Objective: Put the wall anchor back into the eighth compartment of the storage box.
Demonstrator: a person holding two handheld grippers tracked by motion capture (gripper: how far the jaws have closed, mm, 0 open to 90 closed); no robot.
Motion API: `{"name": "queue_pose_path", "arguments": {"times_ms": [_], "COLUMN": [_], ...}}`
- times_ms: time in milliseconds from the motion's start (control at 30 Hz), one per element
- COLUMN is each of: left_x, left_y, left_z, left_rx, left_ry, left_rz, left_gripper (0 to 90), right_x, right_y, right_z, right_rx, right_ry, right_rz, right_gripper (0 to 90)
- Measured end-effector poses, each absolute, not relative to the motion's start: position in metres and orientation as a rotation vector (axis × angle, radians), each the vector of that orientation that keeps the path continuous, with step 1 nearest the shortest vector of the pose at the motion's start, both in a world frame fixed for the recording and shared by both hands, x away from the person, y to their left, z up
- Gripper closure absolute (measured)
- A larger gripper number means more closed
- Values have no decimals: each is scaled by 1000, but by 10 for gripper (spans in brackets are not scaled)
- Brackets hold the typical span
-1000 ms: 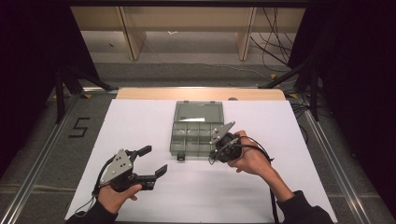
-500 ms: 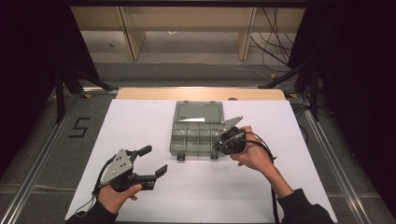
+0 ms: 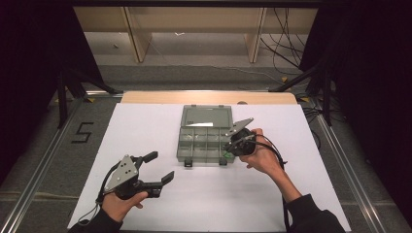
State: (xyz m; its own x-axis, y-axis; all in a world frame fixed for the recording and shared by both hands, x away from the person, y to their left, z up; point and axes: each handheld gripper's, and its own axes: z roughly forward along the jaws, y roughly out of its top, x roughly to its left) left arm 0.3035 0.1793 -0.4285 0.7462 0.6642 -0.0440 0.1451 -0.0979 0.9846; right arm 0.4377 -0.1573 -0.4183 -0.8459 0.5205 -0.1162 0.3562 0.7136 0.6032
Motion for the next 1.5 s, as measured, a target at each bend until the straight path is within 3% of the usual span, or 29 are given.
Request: {"name": "queue_pose_path", "arguments": {"times_ms": [1133, 1333, 1500], "left_x": [303, 304, 303], "left_y": [179, 179, 179], "left_z": [-429, -429, -428], "left_rx": [1640, 1639, 1639], "left_ry": [659, 658, 658], "left_rz": [493, 492, 493], "left_gripper": [162, 162, 162], "right_x": [452, 453, 452], "right_y": [-153, -155, -155], "right_z": [-440, -439, -434], "right_rx": [736, 751, 801], "right_ry": [2672, 2638, 2584], "right_rz": [767, 778, 814], "right_gripper": [834, 725, 552]}}
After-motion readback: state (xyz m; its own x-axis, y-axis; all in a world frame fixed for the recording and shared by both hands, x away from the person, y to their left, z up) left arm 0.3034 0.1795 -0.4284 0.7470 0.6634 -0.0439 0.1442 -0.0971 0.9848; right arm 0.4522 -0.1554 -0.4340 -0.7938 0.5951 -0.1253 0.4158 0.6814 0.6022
